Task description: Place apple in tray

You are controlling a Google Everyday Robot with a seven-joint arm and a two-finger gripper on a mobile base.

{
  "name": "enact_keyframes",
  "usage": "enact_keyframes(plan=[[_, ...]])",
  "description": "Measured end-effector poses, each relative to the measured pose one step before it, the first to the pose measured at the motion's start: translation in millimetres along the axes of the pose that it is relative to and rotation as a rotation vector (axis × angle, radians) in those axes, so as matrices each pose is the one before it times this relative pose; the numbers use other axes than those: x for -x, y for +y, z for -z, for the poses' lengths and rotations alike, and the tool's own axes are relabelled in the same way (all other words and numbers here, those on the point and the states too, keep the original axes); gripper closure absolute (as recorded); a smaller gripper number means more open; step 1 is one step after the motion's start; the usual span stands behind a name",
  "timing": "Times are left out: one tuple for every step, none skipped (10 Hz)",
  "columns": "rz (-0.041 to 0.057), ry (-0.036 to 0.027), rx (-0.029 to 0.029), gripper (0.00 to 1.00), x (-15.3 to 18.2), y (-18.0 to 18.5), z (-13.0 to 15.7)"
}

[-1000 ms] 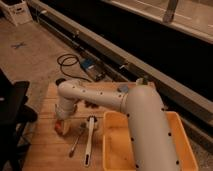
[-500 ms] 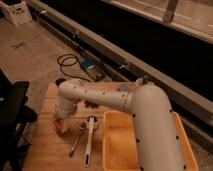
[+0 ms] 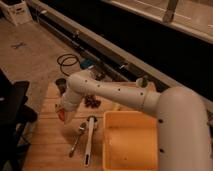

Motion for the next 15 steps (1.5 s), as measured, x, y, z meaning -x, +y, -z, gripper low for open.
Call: enact_keyframes(plan=[[-0.01706,0.01613,-0.03023,1.00,-9.48,8.95,21.05],[-0.01757,0.01554,-0.02325,1.00,-8.92,8.59,17.93],[-0.02635,0.01924,-0.02484,1.00,-11.80,12.62,21.04],[-0.03458,0.02045,-0.02622,1.00,-13.50,13.53,22.35],[-0.03009,0.01544,-0.01987,1.00,-11.04,10.50,17.36],[-0.04609,0.02573,-0.02107,1.00,-15.62,14.84,22.29],[-0.04235,0.01971,-0.01318,1.00,-13.54,12.19,15.92],[-0.05063,0.02133,-0.01355,1.00,-15.34,13.70,15.95],[-0.04158,0.01629,-0.00807,1.00,-12.50,10.92,11.32],[-0.07196,0.02088,-0.00830,1.00,-20.21,19.56,13.96],[-0.06529,0.01428,-0.00352,1.00,-16.24,17.34,7.98],[-0.05274,0.00707,0.00230,1.00,-10.58,16.37,1.90],[-0.06811,0.00507,0.00387,0.98,-12.22,21.41,-2.08],[-0.07672,0.00009,0.00621,0.90,-15.54,20.38,-7.98],[-0.04516,-0.00225,0.00617,0.82,-10.18,11.82,-7.23]])
